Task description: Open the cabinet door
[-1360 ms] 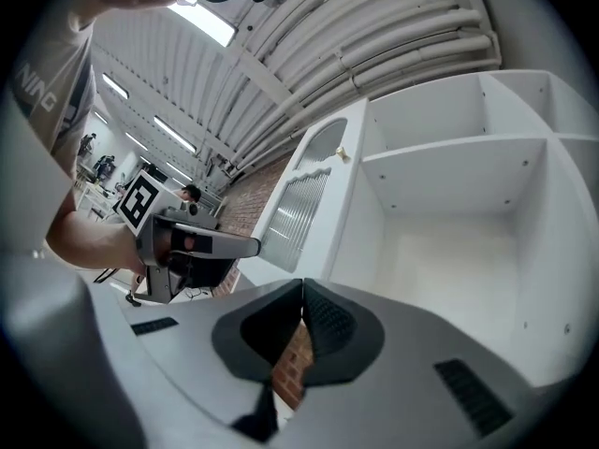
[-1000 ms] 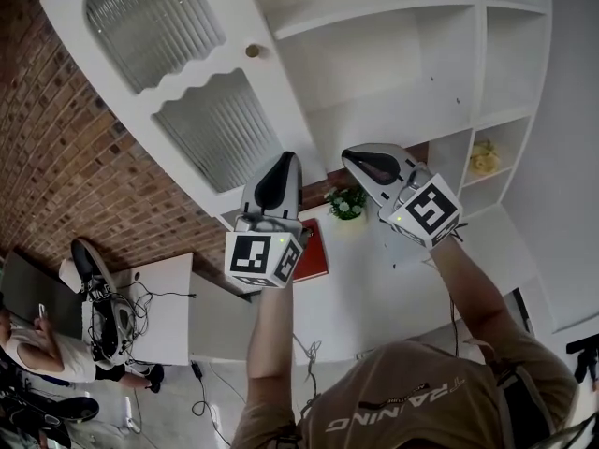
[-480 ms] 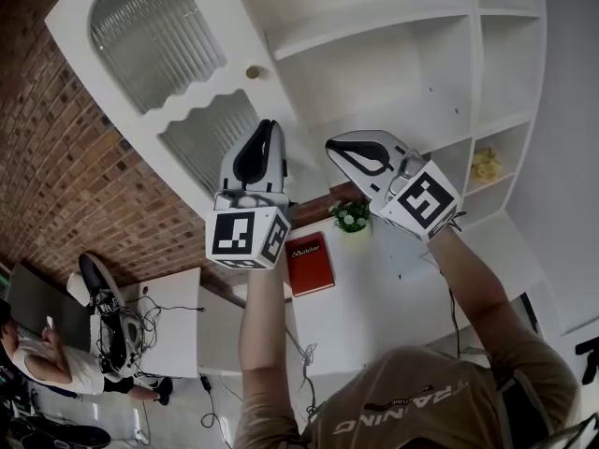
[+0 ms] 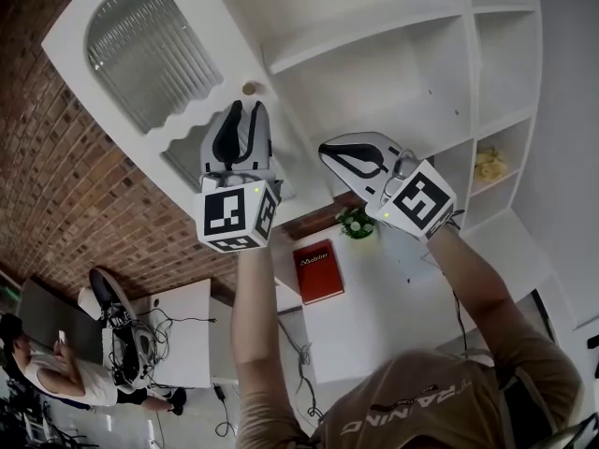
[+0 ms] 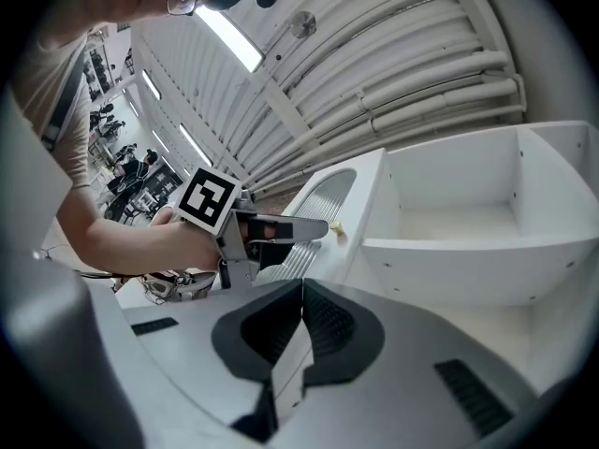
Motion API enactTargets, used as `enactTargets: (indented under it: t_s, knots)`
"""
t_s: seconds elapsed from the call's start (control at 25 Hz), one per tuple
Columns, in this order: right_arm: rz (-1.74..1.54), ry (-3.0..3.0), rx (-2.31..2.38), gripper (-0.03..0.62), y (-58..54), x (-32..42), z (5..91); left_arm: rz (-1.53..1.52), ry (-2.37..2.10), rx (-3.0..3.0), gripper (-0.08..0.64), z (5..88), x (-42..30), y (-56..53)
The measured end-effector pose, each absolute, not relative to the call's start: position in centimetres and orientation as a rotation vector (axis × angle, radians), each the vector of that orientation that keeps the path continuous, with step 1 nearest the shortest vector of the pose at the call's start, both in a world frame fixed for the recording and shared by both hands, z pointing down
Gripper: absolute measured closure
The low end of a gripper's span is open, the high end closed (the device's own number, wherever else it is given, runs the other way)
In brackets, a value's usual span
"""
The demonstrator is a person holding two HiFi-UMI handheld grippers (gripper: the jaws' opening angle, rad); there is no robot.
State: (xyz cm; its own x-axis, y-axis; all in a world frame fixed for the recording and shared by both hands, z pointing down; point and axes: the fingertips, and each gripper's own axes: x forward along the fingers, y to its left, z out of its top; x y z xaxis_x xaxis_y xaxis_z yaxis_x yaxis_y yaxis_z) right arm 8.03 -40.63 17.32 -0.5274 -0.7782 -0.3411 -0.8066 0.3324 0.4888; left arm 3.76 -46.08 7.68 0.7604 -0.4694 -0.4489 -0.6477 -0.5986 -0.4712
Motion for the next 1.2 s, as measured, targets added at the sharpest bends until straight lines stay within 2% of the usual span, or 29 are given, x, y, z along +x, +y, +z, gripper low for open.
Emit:
enactTargets:
  t_s: [0.68, 1.2]
  knots:
    - [0.882, 2.528, -1.549, 0.58, -40.4, 10.6, 20.1, 0.334, 0.859, -2.275, 0.477, 6.1, 6.2, -47.7]
    - [0.815, 2.578, -1.537, 0.58, -39.8, 11.4, 22.4, 0.441, 0.788, -2.324, 0.488, 6.2, 3.8, -43.9]
